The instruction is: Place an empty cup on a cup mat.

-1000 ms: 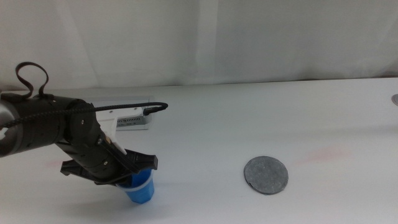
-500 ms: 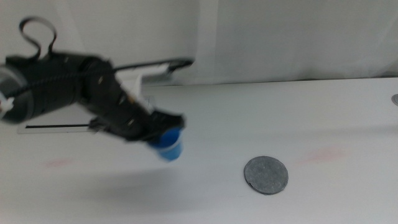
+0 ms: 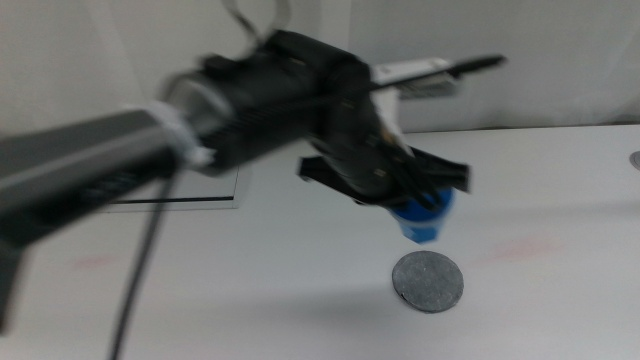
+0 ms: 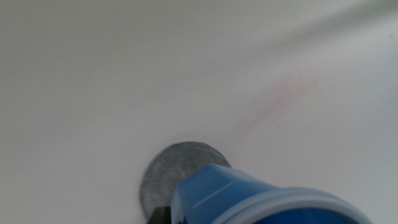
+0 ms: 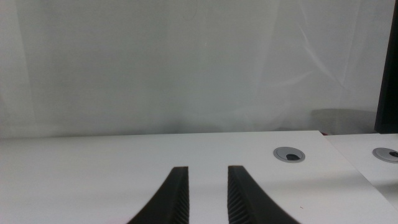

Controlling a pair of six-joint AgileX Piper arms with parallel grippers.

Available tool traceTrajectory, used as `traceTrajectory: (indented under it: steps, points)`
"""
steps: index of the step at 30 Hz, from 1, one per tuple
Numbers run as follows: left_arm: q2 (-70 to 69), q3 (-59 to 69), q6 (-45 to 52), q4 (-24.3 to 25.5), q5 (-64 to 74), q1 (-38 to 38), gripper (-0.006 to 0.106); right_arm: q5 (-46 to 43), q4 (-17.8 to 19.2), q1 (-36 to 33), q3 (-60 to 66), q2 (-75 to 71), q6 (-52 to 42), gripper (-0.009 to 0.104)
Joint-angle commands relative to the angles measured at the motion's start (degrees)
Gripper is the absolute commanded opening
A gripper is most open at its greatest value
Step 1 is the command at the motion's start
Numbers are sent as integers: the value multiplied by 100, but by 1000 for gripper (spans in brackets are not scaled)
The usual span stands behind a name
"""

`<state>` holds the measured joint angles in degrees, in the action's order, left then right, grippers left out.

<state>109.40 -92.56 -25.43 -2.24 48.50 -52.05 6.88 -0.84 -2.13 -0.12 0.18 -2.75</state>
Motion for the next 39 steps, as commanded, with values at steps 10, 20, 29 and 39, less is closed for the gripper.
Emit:
traceTrajectory:
  steps: [10, 20, 29, 39]
  points:
    - [1158, -827, -767, 224, 451, -730, -3, 2, 23, -20, 221, -182, -45, 24]
    - [1404, -840, -933, 654, 678, -728, -3, 2, 23, -20, 221, -182, -45, 24]
    - [1416, -840, -884, 637, 546, -469, -3, 2, 23, -20, 221, -182, -45, 24]
    - [1702, -840, -840, 569, 395, -443, -3, 2, 23, -20, 221, -182, -45, 24]
